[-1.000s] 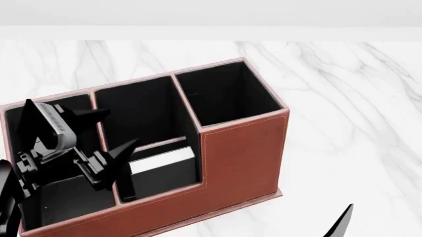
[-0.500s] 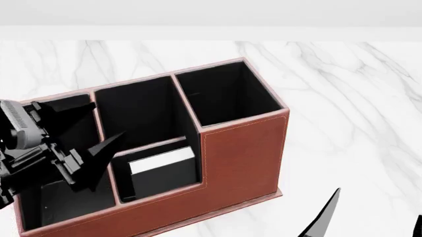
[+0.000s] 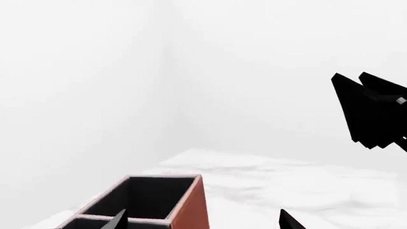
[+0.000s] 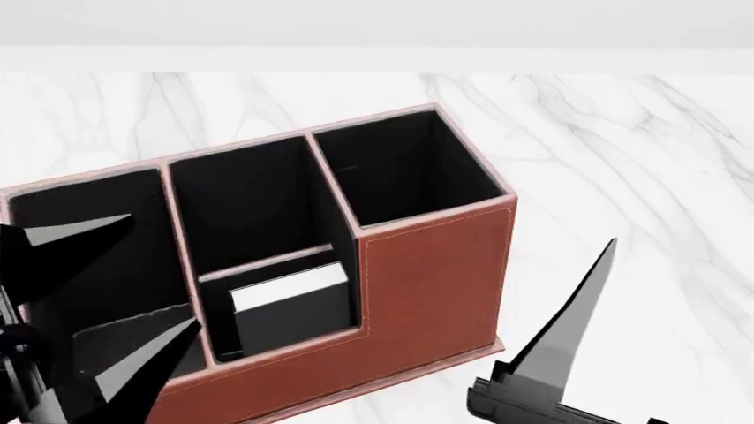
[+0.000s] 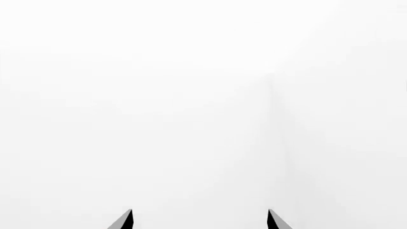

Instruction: Pick up the book and place it in the back compartment of the caddy.

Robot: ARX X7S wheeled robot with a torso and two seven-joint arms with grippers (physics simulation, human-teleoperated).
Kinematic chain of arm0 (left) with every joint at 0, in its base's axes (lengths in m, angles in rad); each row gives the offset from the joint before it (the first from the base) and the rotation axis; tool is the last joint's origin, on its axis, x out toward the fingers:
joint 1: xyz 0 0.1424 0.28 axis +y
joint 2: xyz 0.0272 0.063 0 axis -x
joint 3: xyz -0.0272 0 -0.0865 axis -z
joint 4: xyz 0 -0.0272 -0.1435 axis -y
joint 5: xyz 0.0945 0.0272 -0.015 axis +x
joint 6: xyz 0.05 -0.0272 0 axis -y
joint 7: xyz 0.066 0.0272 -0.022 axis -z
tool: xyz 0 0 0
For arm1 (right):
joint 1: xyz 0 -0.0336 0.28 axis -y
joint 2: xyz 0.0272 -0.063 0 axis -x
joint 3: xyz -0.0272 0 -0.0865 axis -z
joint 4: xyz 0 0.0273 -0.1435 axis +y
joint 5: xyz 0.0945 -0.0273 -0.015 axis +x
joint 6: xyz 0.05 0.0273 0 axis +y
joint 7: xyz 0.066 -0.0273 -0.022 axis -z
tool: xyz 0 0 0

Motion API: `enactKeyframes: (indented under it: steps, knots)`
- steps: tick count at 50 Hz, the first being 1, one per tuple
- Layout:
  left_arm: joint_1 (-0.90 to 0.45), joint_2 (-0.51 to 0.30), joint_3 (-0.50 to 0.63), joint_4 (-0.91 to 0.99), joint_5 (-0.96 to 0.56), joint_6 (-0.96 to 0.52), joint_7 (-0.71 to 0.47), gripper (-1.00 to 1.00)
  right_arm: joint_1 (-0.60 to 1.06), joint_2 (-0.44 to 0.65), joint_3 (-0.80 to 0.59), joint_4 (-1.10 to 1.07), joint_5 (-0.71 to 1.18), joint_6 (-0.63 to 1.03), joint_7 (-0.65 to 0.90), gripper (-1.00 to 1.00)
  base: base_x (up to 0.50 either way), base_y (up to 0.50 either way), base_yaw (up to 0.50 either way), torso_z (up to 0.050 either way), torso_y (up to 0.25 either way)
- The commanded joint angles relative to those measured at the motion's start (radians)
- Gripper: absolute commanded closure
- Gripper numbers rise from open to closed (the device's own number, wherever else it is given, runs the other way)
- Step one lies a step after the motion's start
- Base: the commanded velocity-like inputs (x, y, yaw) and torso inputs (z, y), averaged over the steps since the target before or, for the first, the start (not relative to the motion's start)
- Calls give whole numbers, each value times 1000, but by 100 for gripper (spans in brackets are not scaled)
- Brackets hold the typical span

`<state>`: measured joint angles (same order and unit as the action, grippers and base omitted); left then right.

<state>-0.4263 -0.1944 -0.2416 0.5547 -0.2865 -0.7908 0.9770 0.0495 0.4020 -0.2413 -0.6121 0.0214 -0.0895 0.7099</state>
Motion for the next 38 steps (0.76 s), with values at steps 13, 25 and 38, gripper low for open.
enactKeyframes:
  steps: [13,25,38]
  knots:
    - [70,-107,-170,492,-429,-137,-251,-100,-7,49,48,-310,-35,144,8,-100,0,0,0,0,0]
    - [280,-514,-25,485,-604,350,-686,-100,-84,66,67,-317,-68,0,31,-100,0,0,0,0,0]
    - [325,-532,-27,454,-591,398,-666,-100,-94,67,65,-335,-105,-31,38,-100,0,0,0,0,0]
